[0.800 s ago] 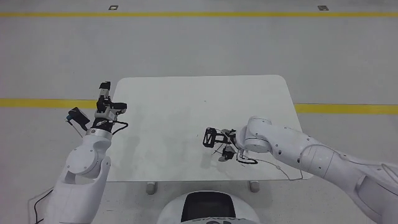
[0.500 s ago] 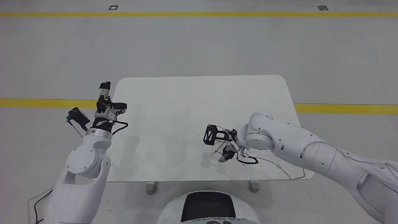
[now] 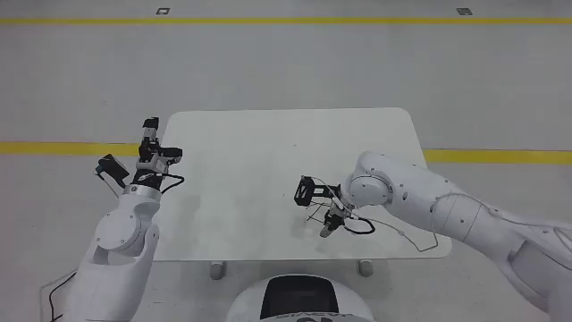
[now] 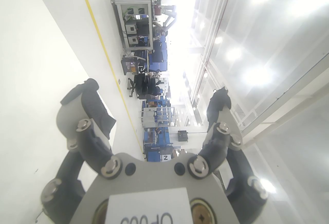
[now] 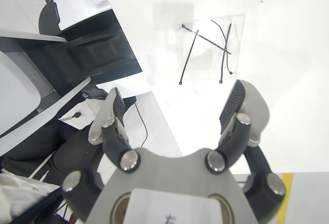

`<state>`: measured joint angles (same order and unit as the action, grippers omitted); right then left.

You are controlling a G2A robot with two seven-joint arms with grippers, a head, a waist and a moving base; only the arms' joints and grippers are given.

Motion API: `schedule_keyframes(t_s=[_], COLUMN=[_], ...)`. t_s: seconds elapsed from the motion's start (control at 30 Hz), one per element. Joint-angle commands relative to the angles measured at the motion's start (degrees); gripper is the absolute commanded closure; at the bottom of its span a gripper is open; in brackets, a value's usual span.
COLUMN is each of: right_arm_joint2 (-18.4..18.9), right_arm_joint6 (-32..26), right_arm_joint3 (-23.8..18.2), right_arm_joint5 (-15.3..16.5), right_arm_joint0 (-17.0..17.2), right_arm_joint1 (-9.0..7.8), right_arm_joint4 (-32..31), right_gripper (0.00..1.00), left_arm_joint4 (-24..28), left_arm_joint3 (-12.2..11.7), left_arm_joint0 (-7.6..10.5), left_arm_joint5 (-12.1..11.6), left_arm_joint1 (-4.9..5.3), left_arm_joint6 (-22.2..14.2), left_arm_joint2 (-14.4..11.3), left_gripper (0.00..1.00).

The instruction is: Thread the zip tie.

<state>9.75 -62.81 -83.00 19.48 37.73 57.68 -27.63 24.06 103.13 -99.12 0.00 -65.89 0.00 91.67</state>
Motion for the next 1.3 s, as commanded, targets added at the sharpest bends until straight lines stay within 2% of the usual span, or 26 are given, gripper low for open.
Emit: schedule_keyframes(t_s=[0.0,0.13,0.17,0.27,0.37,0.83,1.27], right_arm_joint2=[0.0,0.0,0.0,0.0,0.0,0.0,0.0], right_arm_joint6=[0.0,0.1,0.1,0.2,0.3,-0.2,-1.2], right_arm_joint3=[1.1,3.1,3.6,5.0,6.3,12.4,18.3], right_arm_joint5=[0.0,0.0,0.0,0.0,0.0,0.0,0.0], right_arm_joint0=[0.7,0.8,0.8,0.8,0.7,0.8,1.8], right_arm_joint1=[0.45,1.71,2.02,2.97,3.78,7.59,11.52], right_arm_joint4=[-0.6,-0.7,-0.7,-0.7,-0.9,-0.9,-1.7], right_gripper=[0.00,0.00,0.10,0.50,0.56,0.65,0.66], left_arm_joint4=[0.0,0.0,0.0,0.0,0.0,0.0,0.0], left_arm_joint3=[0.0,0.0,0.0,0.0,0.0,0.0,0.0], left_arm_joint0=[0.00,0.00,0.00,0.00,0.00,0.00,0.00], left_arm_joint5=[0.0,0.0,0.0,0.0,0.0,0.0,0.0], left_arm_joint1=[0.00,0.00,0.00,0.00,0.00,0.00,0.00], left_arm_joint6=[0.0,0.0,0.0,0.0,0.0,0.0,0.0], left_arm_joint2=[0.0,0.0,0.0,0.0,0.0,0.0,0.0], left_gripper=[0.00,0.00,0.00,0.00,0.00,0.00,0.00])
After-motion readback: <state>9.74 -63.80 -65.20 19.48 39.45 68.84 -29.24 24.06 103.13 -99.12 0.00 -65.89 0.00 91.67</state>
